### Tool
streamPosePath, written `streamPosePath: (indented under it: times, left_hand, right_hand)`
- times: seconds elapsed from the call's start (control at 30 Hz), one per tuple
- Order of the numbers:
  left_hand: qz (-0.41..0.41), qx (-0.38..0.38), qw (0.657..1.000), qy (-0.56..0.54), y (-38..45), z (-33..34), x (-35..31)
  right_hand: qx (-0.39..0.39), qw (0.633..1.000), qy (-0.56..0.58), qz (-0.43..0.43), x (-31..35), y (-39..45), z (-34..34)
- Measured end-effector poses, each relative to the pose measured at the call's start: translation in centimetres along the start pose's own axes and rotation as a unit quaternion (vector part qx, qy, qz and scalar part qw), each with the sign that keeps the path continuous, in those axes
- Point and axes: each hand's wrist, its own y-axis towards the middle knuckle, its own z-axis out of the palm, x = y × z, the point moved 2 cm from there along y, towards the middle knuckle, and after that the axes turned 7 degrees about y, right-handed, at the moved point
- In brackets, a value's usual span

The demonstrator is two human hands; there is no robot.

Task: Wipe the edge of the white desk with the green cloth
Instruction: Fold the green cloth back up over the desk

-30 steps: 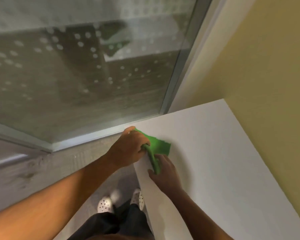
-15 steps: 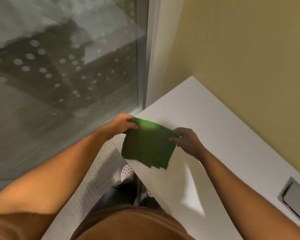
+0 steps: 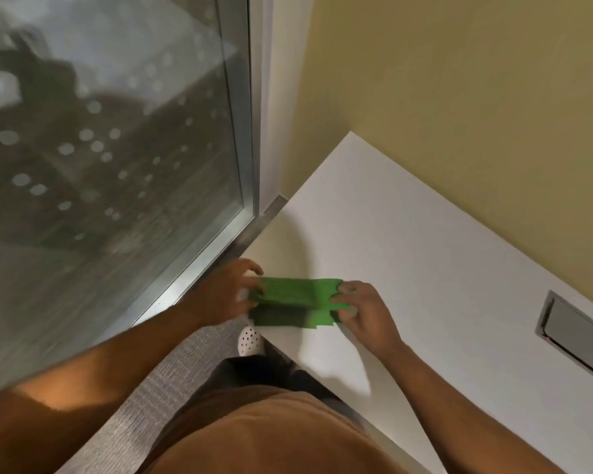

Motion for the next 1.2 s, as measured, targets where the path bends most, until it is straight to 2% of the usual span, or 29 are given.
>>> streamPosePath:
  times: [0.1,0.13,0.2,0.3,0.33,0.4,0.5,0.6,0.63,0.7,0.8,0.9,0.97,1.03,1.1,1.2]
  left_hand:
    - [0.039,0.096,0.991,0.08,-2.3,2.4,-0.5]
    - [0.037,0.107,0.99,0.086,-2.5,3.1,-0.7]
    - [0.017,0.069,0.996,0.059,-2.1,3.5,-1.2]
    - [-0.032,-0.036,0.997,0.053,0.4,3.4,-2.0]
    - [-0.05,-0.038,0.996,0.06,1.5,3.4,-2.2]
    - [-0.078,0.027,0.993,0.085,3.5,3.5,-2.1]
    - [-0.084,0.119,0.981,0.131,5.4,3.4,-2.1]
    - [-0.105,0.157,0.981,0.035,6.0,3.6,-2.4]
    - [-0.118,0.166,0.979,-0.02,6.1,3.7,-2.6]
    - [-0.152,0.169,0.965,-0.134,6.4,3.8,-3.0]
    - [-0.224,0.17,0.902,-0.328,7.1,4.3,-4.4]
    - [-0.271,0.208,0.813,-0.471,7.9,5.6,-7.1]
    - [-0.299,0.203,0.753,-0.55,8.8,7.0,-9.6]
    - [-0.305,0.19,0.711,-0.605,10.0,8.5,-12.5]
    - [-0.296,0.19,0.706,-0.614,11.3,10.1,-15.8]
    - [-0.292,0.184,0.739,-0.579,13.8,12.3,-20.9]
  right_hand:
    - [0.093,0.993,-0.074,0.025,-0.9,-0.9,1.6]
    - [0.125,0.986,-0.102,0.033,-0.9,-0.8,1.9]
    - [0.143,0.978,-0.144,0.05,-0.4,-0.2,1.9]
    - [0.072,0.988,-0.127,0.059,0.8,1.5,1.4]
    - [0.055,0.99,-0.12,0.055,1.2,2.4,1.3]
    - [0.081,0.986,-0.139,0.049,1.8,4.0,1.5]
    - [0.174,0.955,-0.227,0.072,1.7,5.7,2.6]
    - [0.183,0.944,-0.264,0.07,1.1,6.2,2.6]
    - [0.179,0.95,-0.243,0.075,0.7,6.1,2.2]
    - [0.177,0.969,-0.124,0.115,-0.5,5.3,0.8]
    - [0.133,0.962,0.109,0.212,-3.2,2.2,-2.2]
    - [0.043,0.912,0.317,0.258,-6.1,-2.4,-4.9]
    - [-0.026,0.856,0.434,0.28,-8.3,-5.6,-6.2]
    - [-0.099,0.792,0.519,0.306,-10.6,-8.5,-7.4]
    - [-0.147,0.749,0.559,0.323,-13.2,-11.0,-8.6]
    - [-0.203,0.726,0.559,0.346,-16.7,-14.1,-11.0]
